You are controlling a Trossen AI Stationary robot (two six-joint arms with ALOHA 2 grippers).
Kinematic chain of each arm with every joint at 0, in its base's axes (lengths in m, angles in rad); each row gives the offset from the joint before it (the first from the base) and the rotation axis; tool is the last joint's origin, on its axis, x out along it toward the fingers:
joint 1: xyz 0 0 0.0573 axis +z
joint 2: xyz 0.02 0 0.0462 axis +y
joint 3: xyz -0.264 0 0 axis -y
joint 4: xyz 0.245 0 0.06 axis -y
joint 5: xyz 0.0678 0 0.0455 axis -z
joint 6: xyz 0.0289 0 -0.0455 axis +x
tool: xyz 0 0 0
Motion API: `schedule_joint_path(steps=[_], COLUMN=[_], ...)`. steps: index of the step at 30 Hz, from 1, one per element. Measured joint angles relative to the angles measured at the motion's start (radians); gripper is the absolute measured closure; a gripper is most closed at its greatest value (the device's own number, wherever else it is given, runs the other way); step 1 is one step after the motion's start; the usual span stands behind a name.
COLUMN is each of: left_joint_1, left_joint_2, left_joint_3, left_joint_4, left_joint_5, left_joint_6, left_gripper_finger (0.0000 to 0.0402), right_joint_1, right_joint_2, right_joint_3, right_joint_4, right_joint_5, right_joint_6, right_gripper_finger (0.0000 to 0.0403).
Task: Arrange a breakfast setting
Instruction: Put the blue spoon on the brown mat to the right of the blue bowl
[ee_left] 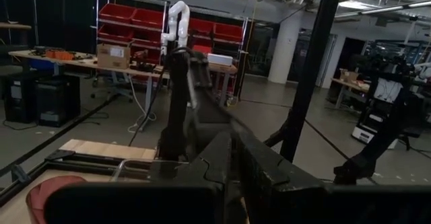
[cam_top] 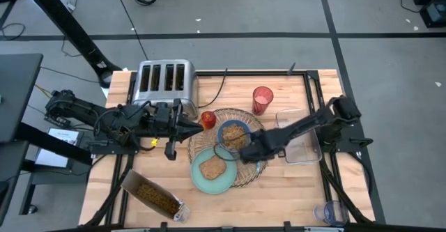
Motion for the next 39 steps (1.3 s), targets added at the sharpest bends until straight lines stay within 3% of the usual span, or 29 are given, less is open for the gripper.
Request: schedule_joint_path(steps=[8,13,23,39], left_joint_1=[0.0,0.001,0.001,0.001], left_joint_2=[0.0,0.0,0.0,0.0], left_joint_3=[0.0,0.0,0.0,0.001], left_joint_4=[-0.003,0.001,0.005,0.007], left_joint_5=[0.0,0.0,0.0,0.0], left_joint_6=[0.003,0.002,-0.05,-0.053], left_gripper_finger=[0.0367,0.0367,0.0367,0.0367], right_joint_1=[0.137,0.131,0.13,0.124], right_joint_2=[0.004,0.066,0.135,0.151], right_joint_3=[0.0,0.0,0.0,-0.001], right_joint_4=[0.016,0.024,0.064,0.08], right_joint_5=[0.067,0.14,0.116,0.078], right_joint_6=[0.232,0.232,0.246,0.241], right_gripper_finger=[0.0267,0.0267,0.0271,0.0358])
